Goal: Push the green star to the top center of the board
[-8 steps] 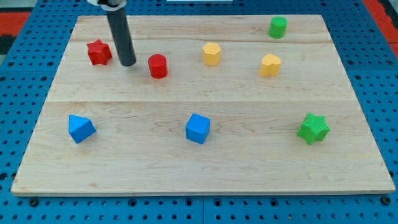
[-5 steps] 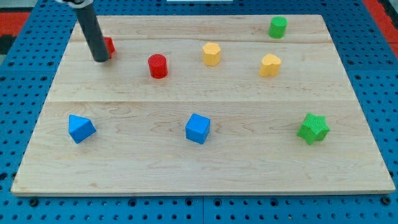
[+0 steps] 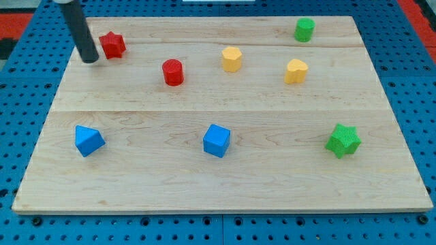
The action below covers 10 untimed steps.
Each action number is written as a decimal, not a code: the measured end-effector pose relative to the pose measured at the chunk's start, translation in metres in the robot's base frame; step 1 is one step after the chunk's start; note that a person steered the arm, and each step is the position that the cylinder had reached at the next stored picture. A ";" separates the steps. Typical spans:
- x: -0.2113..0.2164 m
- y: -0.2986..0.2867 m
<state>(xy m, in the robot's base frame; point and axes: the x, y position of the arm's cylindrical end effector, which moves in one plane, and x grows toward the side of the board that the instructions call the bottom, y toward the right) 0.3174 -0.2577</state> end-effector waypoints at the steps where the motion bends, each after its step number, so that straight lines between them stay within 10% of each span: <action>1: -0.003 -0.028; 3: -0.004 0.070; 5: 0.099 0.101; 9: 0.196 0.526; 10: 0.234 0.473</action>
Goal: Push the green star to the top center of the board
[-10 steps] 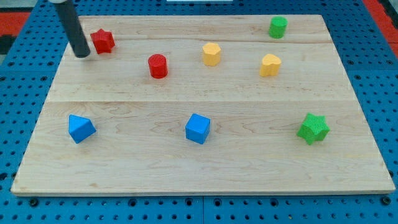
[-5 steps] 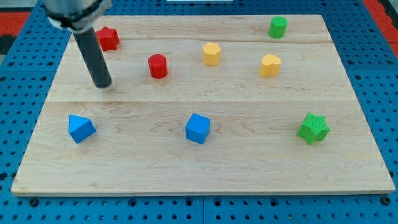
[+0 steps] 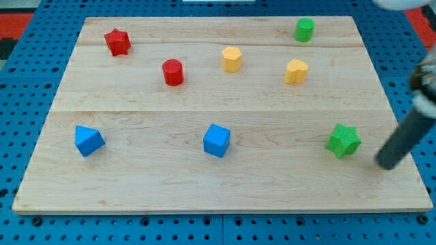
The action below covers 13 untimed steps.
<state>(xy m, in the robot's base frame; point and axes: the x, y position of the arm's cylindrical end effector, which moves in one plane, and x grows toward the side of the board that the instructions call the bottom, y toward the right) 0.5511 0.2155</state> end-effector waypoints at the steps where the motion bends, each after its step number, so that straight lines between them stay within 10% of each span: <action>1: -0.051 -0.042; 3: -0.078 0.010; 5: -0.107 -0.089; 7: -0.111 -0.025; 10: -0.193 -0.236; 13: -0.169 -0.162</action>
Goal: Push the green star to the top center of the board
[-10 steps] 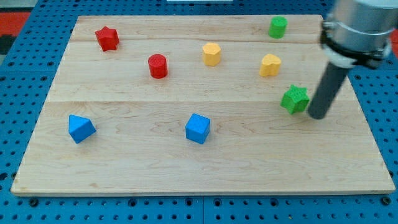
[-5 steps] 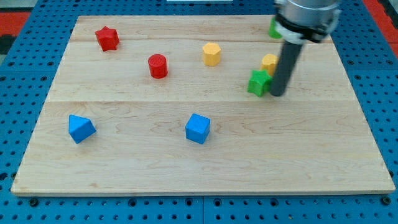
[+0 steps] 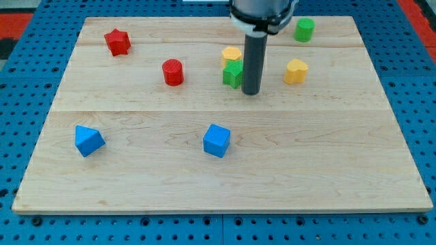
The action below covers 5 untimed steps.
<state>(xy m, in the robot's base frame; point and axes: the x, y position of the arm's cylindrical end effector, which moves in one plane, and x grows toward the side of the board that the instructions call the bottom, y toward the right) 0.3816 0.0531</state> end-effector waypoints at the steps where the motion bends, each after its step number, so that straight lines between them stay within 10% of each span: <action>1: -0.036 -0.053; 5: -0.116 -0.101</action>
